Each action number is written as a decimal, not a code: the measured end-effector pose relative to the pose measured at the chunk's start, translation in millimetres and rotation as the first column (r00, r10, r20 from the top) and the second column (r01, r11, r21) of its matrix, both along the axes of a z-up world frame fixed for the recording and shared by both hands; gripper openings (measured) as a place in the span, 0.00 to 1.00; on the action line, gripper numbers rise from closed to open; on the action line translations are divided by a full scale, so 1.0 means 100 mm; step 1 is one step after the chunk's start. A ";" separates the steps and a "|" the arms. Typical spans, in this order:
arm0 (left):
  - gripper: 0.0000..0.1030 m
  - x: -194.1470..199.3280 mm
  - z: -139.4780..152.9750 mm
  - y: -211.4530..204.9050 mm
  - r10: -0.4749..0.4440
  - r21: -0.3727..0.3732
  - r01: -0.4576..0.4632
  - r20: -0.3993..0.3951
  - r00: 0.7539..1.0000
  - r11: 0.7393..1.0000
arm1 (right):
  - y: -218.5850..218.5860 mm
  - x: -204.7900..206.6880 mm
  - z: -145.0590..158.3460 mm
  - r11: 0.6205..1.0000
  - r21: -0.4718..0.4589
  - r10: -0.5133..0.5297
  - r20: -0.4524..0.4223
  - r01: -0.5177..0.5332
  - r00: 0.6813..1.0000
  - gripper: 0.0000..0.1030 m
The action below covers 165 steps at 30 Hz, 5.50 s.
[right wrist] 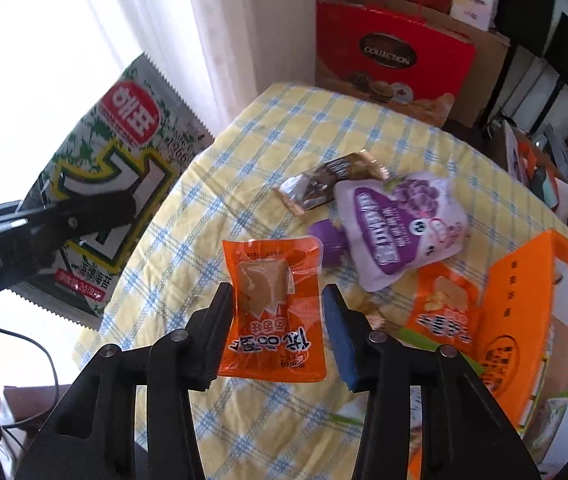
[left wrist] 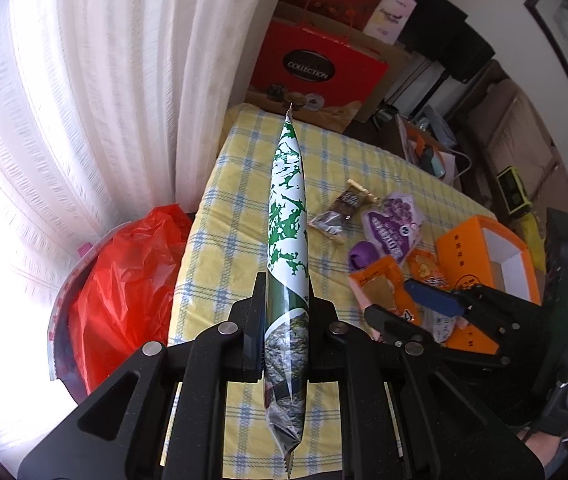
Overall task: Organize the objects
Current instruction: 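Grasp the orange candy packet with the right tool while the left tool holds the seaweed pack, then carry both packets over the orange box and release them inside, then withdraw both tools from the box toward the remaining snacks, then grasp the green-white LYFEN cake packet with the left tool and lift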
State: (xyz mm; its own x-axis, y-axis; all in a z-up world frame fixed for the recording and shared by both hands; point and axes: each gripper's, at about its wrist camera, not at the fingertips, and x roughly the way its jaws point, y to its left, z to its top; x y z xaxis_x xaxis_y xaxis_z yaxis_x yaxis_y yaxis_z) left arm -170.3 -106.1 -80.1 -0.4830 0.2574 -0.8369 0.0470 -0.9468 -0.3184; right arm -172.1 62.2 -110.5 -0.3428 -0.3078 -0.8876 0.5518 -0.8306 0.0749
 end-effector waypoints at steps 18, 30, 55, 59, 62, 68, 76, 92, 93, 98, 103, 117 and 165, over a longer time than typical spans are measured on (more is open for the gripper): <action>0.11 0.02 0.44 0.72 -0.096 0.017 0.098 -0.064 0.993 0.995 | 0.98 -0.01 0.72 0.987 -0.072 -0.149 -0.093 0.143 0.984 0.45; 0.11 0.01 0.56 1.42 -0.186 0.024 0.188 -0.075 0.980 0.982 | 1.79 0.00 0.84 0.963 -0.074 -0.265 -0.108 0.258 0.958 0.45; 0.11 -0.18 0.28 2.52 -0.227 0.164 0.232 -0.046 0.973 0.959 | 2.81 0.00 0.61 0.906 -0.075 -0.422 -0.064 0.417 0.904 0.45; 0.11 -0.19 0.18 2.61 -0.216 0.179 0.220 -0.041 0.976 0.959 | 2.86 -0.01 0.56 0.903 -0.075 -0.428 -0.056 0.424 0.902 0.45; 0.11 -0.20 0.11 2.70 -0.217 0.178 0.220 -0.036 0.976 0.959 | 2.90 -0.01 0.53 0.901 -0.072 -0.432 -0.052 0.428 0.900 0.45; 0.23 -0.18 0.04 2.84 -0.237 0.114 0.240 -0.038 0.971 0.964 | 3.02 -0.04 0.46 0.890 -0.057 -0.455 -0.049 0.452 0.889 0.45; 0.40 -0.12 0.19 2.74 -0.240 0.085 0.245 -0.065 0.969 0.966 | 3.12 -0.07 0.35 0.872 0.002 -0.489 -0.074 0.490 0.869 0.53; 0.82 -0.06 0.53 2.31 -0.225 0.017 0.228 -0.116 0.968 0.974 | 3.03 -0.03 0.61 0.868 -0.031 -0.495 -0.130 0.495 0.859 0.81; 0.86 -0.06 0.55 2.27 -0.225 0.013 0.228 -0.118 0.967 0.973 | 3.00 -0.03 0.63 0.871 -0.036 -0.491 -0.129 0.490 0.862 0.81; 1.00 -0.03 0.62 2.06 -0.229 0.005 0.232 -0.132 0.964 0.973 | 2.85 0.00 0.69 0.890 -0.065 -0.455 -0.097 0.450 0.885 0.81; 1.00 -0.01 0.71 1.82 -0.209 -0.032 0.207 -0.142 0.968 0.978 | 2.67 0.04 0.79 0.907 -0.079 -0.420 -0.106 0.414 0.901 0.84; 1.00 0.16 0.60 1.32 -0.168 -0.138 0.152 -0.116 0.979 0.979 | 2.20 0.12 0.93 0.931 -0.125 -0.358 -0.125 0.343 0.925 0.86; 0.31 0.17 -0.58 1.71 -0.257 -0.015 0.258 0.031 0.966 0.966 | 1.82 0.20 0.81 0.947 -0.161 -0.294 -0.092 0.277 0.951 0.86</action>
State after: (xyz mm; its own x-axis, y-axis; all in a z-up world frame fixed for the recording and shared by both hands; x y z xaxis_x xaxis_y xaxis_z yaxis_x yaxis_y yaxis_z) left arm -153.3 65.3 -137.9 -0.3787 0.3544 -0.8550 -0.1903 -0.9339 -0.3028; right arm -151.8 243.7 -29.8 -0.5311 -0.3036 -0.7911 0.3045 -0.9396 0.1562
